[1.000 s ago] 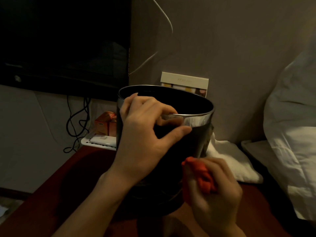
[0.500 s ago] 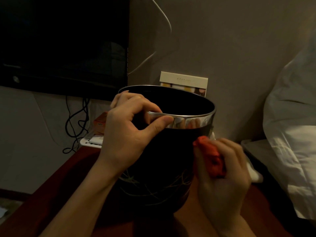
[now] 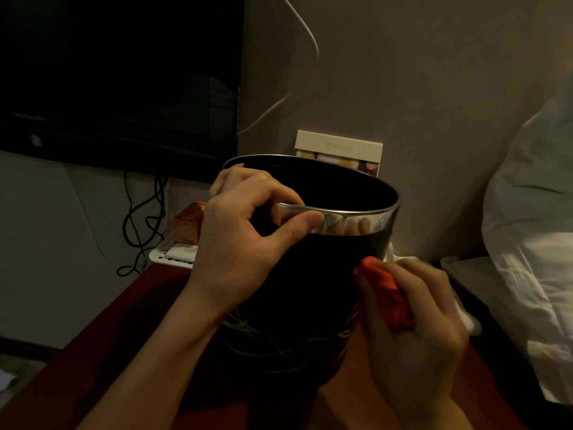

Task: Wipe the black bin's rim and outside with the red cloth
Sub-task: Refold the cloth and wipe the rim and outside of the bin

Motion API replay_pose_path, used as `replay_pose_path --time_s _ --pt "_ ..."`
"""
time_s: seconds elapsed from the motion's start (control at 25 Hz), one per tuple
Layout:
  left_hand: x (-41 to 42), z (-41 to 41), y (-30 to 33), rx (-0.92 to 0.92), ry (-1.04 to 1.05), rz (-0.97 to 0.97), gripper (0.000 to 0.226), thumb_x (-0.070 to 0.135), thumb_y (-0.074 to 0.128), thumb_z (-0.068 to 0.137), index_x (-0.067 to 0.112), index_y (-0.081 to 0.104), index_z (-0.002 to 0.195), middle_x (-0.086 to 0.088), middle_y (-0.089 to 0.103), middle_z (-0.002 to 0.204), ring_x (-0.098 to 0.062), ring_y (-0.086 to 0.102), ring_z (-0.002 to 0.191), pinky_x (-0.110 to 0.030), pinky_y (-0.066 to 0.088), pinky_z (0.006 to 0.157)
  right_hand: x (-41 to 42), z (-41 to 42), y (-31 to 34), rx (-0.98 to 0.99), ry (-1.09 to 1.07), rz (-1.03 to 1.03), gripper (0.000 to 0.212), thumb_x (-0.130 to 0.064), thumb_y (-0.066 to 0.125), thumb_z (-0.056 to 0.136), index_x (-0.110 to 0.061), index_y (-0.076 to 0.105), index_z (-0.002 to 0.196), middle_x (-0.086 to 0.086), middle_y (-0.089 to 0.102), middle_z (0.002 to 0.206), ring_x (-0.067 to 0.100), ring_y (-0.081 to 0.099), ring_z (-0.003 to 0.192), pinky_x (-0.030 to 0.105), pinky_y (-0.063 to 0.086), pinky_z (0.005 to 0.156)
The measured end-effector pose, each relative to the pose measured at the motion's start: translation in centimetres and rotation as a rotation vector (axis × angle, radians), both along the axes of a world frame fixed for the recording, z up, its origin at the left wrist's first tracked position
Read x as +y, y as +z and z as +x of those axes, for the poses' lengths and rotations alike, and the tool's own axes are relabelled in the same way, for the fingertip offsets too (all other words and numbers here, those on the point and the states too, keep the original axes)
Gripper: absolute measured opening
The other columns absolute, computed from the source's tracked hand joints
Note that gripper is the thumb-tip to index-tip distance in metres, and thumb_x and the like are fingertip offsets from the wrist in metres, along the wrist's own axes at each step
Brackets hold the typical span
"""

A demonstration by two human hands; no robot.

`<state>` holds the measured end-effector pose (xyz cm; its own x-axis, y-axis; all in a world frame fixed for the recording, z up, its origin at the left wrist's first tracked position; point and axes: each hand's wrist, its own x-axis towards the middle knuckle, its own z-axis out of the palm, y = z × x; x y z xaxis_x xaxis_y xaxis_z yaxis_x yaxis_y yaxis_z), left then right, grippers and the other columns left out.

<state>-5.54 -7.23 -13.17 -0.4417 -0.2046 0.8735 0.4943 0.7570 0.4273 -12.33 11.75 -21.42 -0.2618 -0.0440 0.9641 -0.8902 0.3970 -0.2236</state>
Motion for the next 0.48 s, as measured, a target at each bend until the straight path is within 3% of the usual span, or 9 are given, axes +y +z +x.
replay_pose_path --time_s 0.2,0.36,0.48 --pt "0.3 0.4 0.2 0.003 0.036 -0.024 0.016 0.045 0.064 0.08 0.03 0.061 0.086 0.015 0.057 0.085 -0.003 0.049 0.097 -0.034 0.038 0.09 -1.0 0.9 -1.7 0.025 0.064 0.098 0.022 -0.016 0.076 0.09 -0.002 0.079 0.106 0.005 0.067 0.103 0.012 0.06 0.093 0.019 0.048 0.085" --pt "3.0 0.3 0.0 -0.021 0.157 -0.219 0.025 0.049 0.058 0.083 0.029 0.061 0.099 0.022 0.052 0.093 0.002 0.043 0.104 -0.038 0.018 0.109 -0.9 1.1 -0.9 -0.062 0.147 0.047 0.022 -0.02 0.074 0.091 -0.009 0.078 0.109 0.003 0.065 0.104 0.006 0.063 0.096 0.015 0.048 0.086" --pt "2.9 0.3 0.0 -0.005 0.1 -0.138 0.02 0.045 0.06 0.084 0.029 0.061 0.095 0.022 0.054 0.09 0.007 0.041 0.103 -0.042 0.027 0.104 -0.4 0.9 0.4 -0.069 0.116 -0.001 0.024 -0.023 0.071 0.092 -0.017 0.07 0.115 0.001 0.062 0.108 0.003 0.06 0.097 0.01 0.045 0.089"
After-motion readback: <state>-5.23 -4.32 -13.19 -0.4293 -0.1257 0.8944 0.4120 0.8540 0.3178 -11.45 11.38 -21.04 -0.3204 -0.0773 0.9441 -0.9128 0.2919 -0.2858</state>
